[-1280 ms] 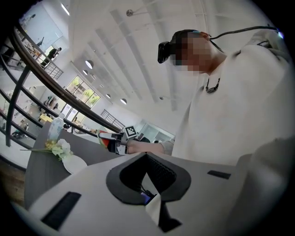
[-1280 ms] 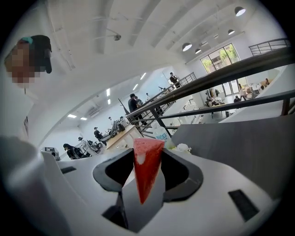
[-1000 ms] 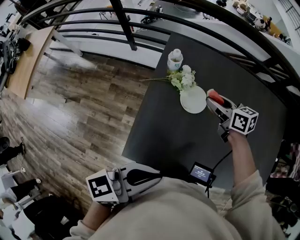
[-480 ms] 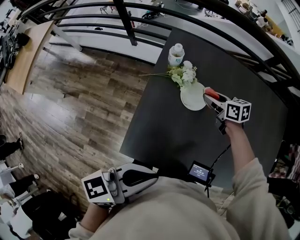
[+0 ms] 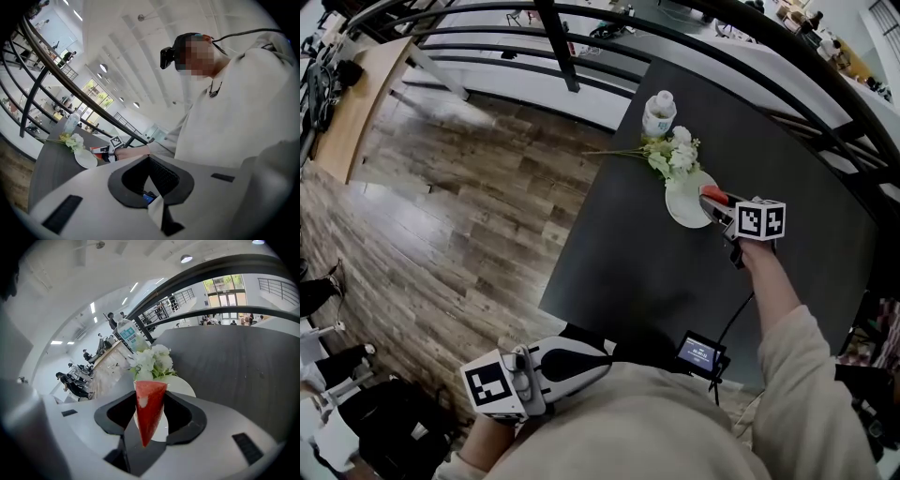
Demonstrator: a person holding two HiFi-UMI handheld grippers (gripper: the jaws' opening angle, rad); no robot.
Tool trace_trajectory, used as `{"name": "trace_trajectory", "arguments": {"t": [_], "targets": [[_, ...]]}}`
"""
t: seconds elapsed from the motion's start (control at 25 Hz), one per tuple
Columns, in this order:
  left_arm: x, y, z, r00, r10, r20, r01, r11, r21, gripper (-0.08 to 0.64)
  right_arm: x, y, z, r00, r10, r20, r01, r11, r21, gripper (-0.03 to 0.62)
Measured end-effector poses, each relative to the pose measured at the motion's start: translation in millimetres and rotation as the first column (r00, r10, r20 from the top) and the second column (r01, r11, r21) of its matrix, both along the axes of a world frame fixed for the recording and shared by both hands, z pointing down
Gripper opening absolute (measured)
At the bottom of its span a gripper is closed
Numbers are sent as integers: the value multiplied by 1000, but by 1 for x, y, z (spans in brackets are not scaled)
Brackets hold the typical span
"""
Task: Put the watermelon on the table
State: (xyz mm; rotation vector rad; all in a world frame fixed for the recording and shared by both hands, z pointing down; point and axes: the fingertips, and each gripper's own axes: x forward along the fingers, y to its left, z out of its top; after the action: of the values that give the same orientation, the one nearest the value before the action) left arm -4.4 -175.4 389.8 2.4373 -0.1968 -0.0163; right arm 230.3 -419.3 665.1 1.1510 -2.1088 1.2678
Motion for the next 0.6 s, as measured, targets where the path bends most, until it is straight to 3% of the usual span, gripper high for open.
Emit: {"name": "trace_trajectory", "arguments": {"t": [0.6], "targets": [[-9,5,7,999,-30,29,30,999,-26,6,3,4,58,981,-42,-187,22,994,-110,201]]}}
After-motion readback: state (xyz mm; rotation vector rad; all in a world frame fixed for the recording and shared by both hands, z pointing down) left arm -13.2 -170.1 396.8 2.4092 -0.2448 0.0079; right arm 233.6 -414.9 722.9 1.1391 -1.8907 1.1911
